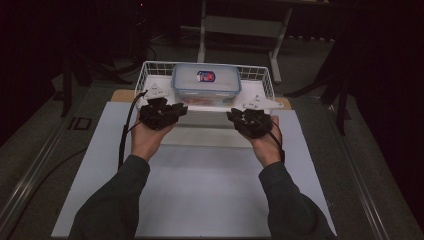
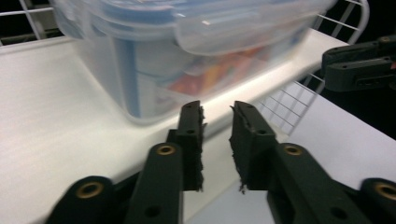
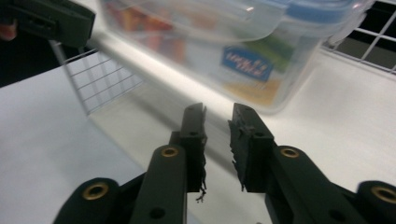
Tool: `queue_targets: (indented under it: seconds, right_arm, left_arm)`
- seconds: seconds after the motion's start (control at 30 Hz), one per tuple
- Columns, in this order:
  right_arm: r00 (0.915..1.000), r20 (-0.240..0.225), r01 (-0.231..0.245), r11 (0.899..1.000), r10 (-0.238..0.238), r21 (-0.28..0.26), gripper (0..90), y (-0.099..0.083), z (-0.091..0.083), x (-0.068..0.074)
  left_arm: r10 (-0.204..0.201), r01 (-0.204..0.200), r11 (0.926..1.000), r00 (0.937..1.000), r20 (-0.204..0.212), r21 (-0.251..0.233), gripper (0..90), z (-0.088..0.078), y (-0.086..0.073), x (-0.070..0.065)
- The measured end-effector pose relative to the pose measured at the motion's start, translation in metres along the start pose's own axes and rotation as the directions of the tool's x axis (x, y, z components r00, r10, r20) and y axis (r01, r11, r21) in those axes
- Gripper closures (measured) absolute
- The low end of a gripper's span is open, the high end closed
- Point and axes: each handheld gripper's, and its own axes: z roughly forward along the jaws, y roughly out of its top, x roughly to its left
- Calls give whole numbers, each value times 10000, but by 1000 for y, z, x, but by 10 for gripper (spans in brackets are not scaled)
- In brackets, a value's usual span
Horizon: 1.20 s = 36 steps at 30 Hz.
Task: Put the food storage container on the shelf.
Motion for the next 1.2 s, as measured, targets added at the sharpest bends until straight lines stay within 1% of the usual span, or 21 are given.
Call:
queue_targets:
  seconds: [0.07,0.13,0.17,0.2,0.23,0.3,0.37,0.43,0.53,0.57,0.6,0.63,0.7,0.77,0.93,0.97,1.0,1.03,1.1,1.17,1.2]
  right_arm:
    - [9998,-118,148,9999,-147,73,687,-2,-4,2]
    - [9992,-273,298,9995,-295,103,643,-4,-11,6]
    - [9992,-273,298,9995,-295,103,643,-4,-11,6]
    - [9990,-341,303,9995,-300,83,607,-6,-14,7]
    - [9980,-578,251,9996,-243,125,579,-11,-21,8]
    - [9975,-668,253,9995,-242,165,542,-18,-27,10]
    - [9975,-662,253,9995,-240,189,522,-21,-30,11]
    - [9967,-807,115,9990,-81,424,459,-33,-38,12]
    - [9967,-799,209,9974,-154,684,399,-49,-46,15]
    - [9967,-799,209,9974,-154,684,399,-49,-46,15]
    - [9970,-750,258,9966,-199,785,378,-55,-48,17]
    - [9976,-640,321,9953,-263,910,351,-67,-54,20]
    - [9977,-642,273,9952,-213,936,320,-80,-61,22]
    - [9976,-692,99,9957,-35,920,299,-91,-70,23]
    - [9949,-716,-661,9949,715,761,270,-123,-90,23]
    - [9949,-716,-661,9949,715,761,270,-123,-90,23]
    - [9945,-726,-692,9941,754,841,262,-128,-92,24]
    - [9946,-664,-728,9928,793,956,250,-134,-98,25]
    - [9933,-692,-864,9927,923,844,235,-138,-103,27]
    - [9940,-636,-831,9932,884,822,228,-140,-106,28]
    - [9952,-542,-771,9935,818,837,220,-141,-109,30]
  left_arm:
    - [56,-57,10000,9997,256,6,681,-5,-4,-2]
    - [268,-270,9996,9993,275,93,637,-11,-8,-5]
    - [268,-270,9996,9993,275,93,615,-11,-8,-5]
    - [536,-539,9983,9985,133,203,615,-19,-15,-9]
    - [662,-662,9974,9978,15,291,564,-22,-19,-11]
    - [971,-951,9943,9945,-401,476,516,-30,-27,-14]
    - [1028,-1003,9937,9935,-497,508,491,-33,-31,-14]
    - [1189,-1154,9919,9905,-685,528,476,-45,-44,-17]
    - [1153,-1125,9929,9898,-842,376,460,-59,-57,-17]
    - [1153,-1125,9929,9898,-842,376,455,-59,-57,-17]
    - [1184,-1161,9928,9888,-906,310,455,-67,-67,-18]
    - [1222,-1201,9924,9885,-890,281,447,-72,-72,-18]
    - [1123,-1110,9936,9903,-820,197,434,-81,-83,-18]
    - [942,-934,9955,9924,-794,132,416,-89,-95,-18]
    - [627,-629,9980,9951,-759,-1,384,-106,-128,-18]
    - [627,-629,9980,9951,-759,-1,375,-106,-128,-18]
    - [530,-535,9986,9951,-839,-34,375,-110,-141,-18]
    - [554,-550,9985,9944,-901,73,356,-112,-147,-17]
    - [591,-565,9981,9921,-1111,262,335,-114,-153,-16]
    - [514,-490,9985,9922,-1138,235,318,-117,-155,-15]
    - [377,-375,9993,9911,-1279,43,318,-122,-161,-14]
